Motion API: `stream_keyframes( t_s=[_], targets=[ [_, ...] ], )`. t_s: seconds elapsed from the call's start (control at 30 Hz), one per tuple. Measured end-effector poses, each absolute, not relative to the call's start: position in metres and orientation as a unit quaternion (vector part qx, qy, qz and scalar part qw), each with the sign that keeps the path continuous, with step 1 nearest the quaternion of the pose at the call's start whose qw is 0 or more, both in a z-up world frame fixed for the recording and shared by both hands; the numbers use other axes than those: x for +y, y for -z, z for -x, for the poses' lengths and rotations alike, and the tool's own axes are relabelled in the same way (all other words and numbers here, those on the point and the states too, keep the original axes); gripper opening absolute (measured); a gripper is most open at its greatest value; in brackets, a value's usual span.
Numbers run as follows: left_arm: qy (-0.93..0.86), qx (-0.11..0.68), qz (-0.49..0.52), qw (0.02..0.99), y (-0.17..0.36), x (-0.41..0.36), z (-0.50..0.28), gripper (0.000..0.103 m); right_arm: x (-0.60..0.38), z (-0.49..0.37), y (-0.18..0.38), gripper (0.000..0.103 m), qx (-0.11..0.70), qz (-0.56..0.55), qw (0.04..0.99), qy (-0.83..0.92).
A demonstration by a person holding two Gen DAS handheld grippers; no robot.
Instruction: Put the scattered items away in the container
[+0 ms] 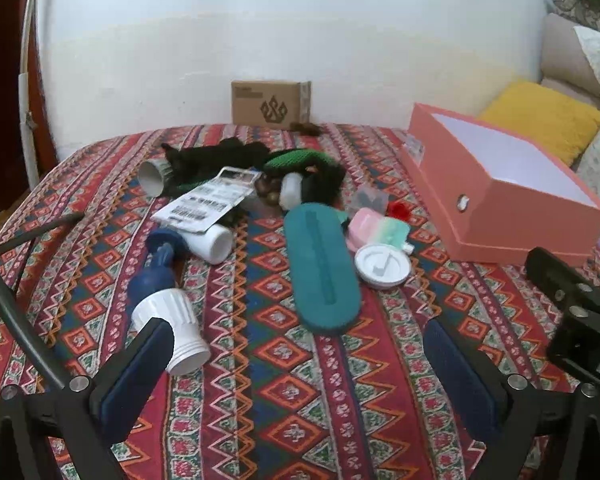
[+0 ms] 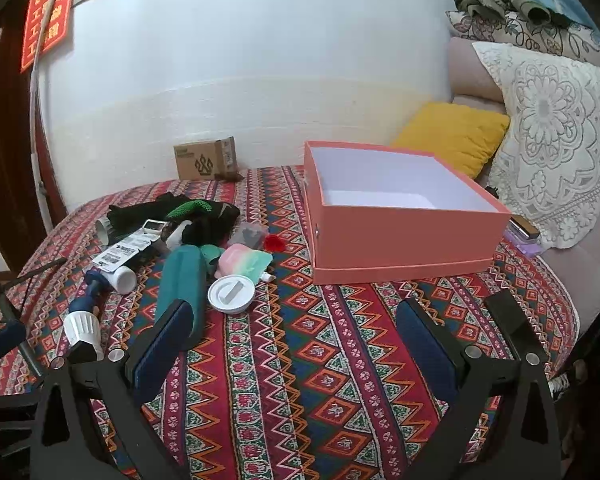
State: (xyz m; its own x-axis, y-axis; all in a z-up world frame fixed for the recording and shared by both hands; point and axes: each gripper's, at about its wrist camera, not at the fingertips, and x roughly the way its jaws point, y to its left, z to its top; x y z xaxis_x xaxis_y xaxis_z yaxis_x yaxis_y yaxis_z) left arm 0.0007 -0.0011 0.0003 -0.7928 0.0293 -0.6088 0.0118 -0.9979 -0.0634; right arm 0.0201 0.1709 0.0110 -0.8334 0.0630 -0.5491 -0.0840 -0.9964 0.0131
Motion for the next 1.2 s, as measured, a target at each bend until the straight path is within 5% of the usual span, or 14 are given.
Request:
stream_keyframes(
  t_s=[0.3,1.2],
  targets=[
    [-0.928,-0.075,0.364,-0.021,0.018,-0.035,0.009,0.103,0.167,-0.017,-0.007,0.103,0.015,0.299,0.03,-0.954],
    [-0.945,-0.026,0.32,-0.058,-0.001,-0.024,-0.003,0.103,0.166,-0.015,-0.005,0.103,0.015,0.306,0.024,-0.952]
  ],
)
